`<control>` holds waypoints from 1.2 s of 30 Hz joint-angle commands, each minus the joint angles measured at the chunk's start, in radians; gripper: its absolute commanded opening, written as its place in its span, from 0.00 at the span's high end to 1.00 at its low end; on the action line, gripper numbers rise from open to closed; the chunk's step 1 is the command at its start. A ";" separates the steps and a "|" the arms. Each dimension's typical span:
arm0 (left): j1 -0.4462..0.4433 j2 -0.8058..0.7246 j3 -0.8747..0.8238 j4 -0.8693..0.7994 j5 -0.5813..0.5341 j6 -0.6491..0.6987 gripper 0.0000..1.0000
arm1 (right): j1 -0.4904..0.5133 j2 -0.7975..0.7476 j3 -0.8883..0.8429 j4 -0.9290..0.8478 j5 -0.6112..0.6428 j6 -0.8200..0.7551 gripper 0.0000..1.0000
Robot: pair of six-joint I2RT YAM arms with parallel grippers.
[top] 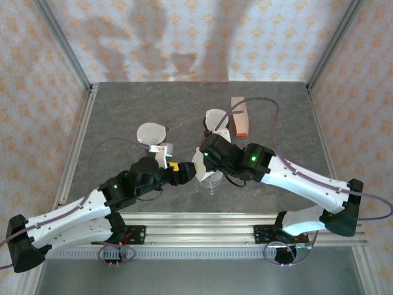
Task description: Place the coffee filter in the dripper
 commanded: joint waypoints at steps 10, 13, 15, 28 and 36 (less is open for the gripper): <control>0.007 0.032 0.034 -0.031 -0.008 0.037 0.12 | 0.009 -0.015 -0.007 -0.054 0.068 -0.026 0.69; 0.008 0.034 0.036 -0.032 -0.007 0.037 0.12 | 0.009 -0.007 -0.002 -0.069 0.056 -0.032 0.69; 0.007 0.034 0.036 -0.031 -0.005 0.037 0.12 | 0.009 -0.003 -0.003 -0.070 0.043 -0.033 0.68; 0.007 0.081 0.057 -0.027 0.009 0.034 0.12 | 0.009 0.033 0.024 -0.158 0.138 -0.110 1.00; 0.013 0.129 0.063 0.019 0.024 0.015 0.10 | 0.009 0.066 0.010 -0.166 0.182 -0.141 1.00</control>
